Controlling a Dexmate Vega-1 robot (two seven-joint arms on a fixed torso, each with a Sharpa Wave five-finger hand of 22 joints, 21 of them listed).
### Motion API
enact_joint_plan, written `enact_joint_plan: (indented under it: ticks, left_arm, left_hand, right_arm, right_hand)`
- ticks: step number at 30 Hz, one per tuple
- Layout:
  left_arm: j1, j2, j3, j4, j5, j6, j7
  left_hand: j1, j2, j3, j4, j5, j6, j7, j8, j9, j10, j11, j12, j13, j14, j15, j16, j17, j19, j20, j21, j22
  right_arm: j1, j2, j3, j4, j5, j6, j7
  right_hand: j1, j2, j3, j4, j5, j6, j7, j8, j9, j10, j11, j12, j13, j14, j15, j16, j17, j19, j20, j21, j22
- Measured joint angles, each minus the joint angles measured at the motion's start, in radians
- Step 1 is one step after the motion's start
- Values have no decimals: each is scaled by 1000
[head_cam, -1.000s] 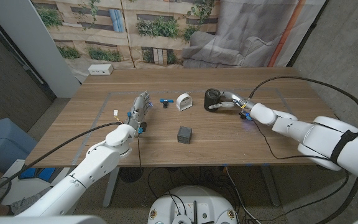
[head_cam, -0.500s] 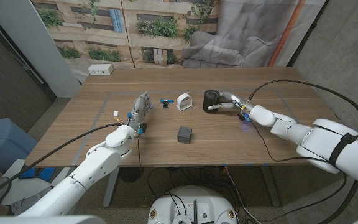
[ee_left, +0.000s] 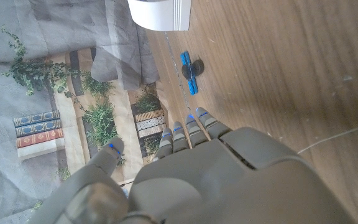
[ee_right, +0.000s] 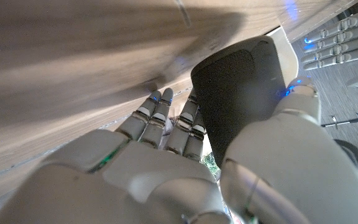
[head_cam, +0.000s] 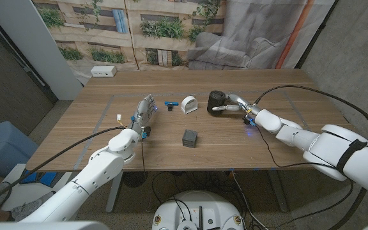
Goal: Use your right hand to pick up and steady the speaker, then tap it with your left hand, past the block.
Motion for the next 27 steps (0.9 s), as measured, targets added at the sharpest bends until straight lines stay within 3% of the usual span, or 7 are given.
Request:
enact_joint_plan:
  ticks: [5,13,16,18,20,22,27]
  left_arm:
    - [-2,3,0,1,11,-7,-1]
    - [-3,14,-5,-2,32,-15,0]
    - [-3,15,-6,-2,36,-15,0]
    - [-4,19,-9,-6,40,-16,1]
    - [-4,20,-9,-7,43,-18,0]
    - [-6,22,-10,-7,45,-19,0]
    - [-10,28,-13,-11,53,-20,-3]
  left_hand:
    - [0,0,0,0,0,0,0,0,0,0,0,0,0,0,0,0,0,5,-5,0,0]
    - [0,0,4,-4,0,11,0,0,0,9,-2,0,0,0,0,-5,0,9,-2,0,0]
    - [0,0,11,-11,0,13,2,0,0,11,0,0,0,7,2,-5,-2,11,0,0,0]
    - [10,-1,14,-15,0,16,5,0,0,11,0,0,0,9,2,-5,-5,15,-4,0,0]
    - [13,3,16,-16,0,16,5,0,0,11,0,0,0,9,2,-5,-5,19,-2,0,0]
    - [13,3,20,-21,0,16,5,0,0,11,0,0,0,9,2,-5,-5,22,0,0,0]
    - [19,5,20,-27,0,17,6,0,0,11,0,0,0,9,2,-5,-5,22,0,0,0]
  right_arm:
    - [-2,-7,17,-15,0,18,-3]
    - [-62,-87,86,-169,-12,-36,7]
    - [-90,-118,113,-240,-12,-36,7]
    - [-116,-144,138,-308,-13,-172,33]
    - [-131,-158,152,-349,-13,-205,38]
    - [-148,-172,167,-397,-11,-259,45]
    - [-208,-223,225,-598,-6,-400,59]
  right_hand:
    - [0,0,-10,10,0,0,0,0,1,0,0,0,6,0,0,4,5,-3,-3,0,-2]
    - [-3,3,-25,25,-1,0,0,0,-2,6,5,-1,14,13,-1,7,5,-3,-3,-6,-2]
    - [-20,20,-32,26,-2,0,0,-5,-7,18,0,-8,22,27,-2,12,6,53,-6,8,-2]
    - [-20,20,-34,29,-2,0,0,-8,-9,20,2,-16,30,45,-2,23,9,98,8,21,0]
    - [-20,20,-37,26,-2,0,0,-13,-12,20,2,-19,35,57,-3,26,9,131,28,28,1]
    - [-23,23,-43,29,-2,3,3,-13,-12,23,5,-19,37,65,-3,35,9,147,44,28,1]
    - [-23,23,-48,32,-2,13,13,-14,-12,31,13,-19,45,86,-3,45,14,161,58,27,1]
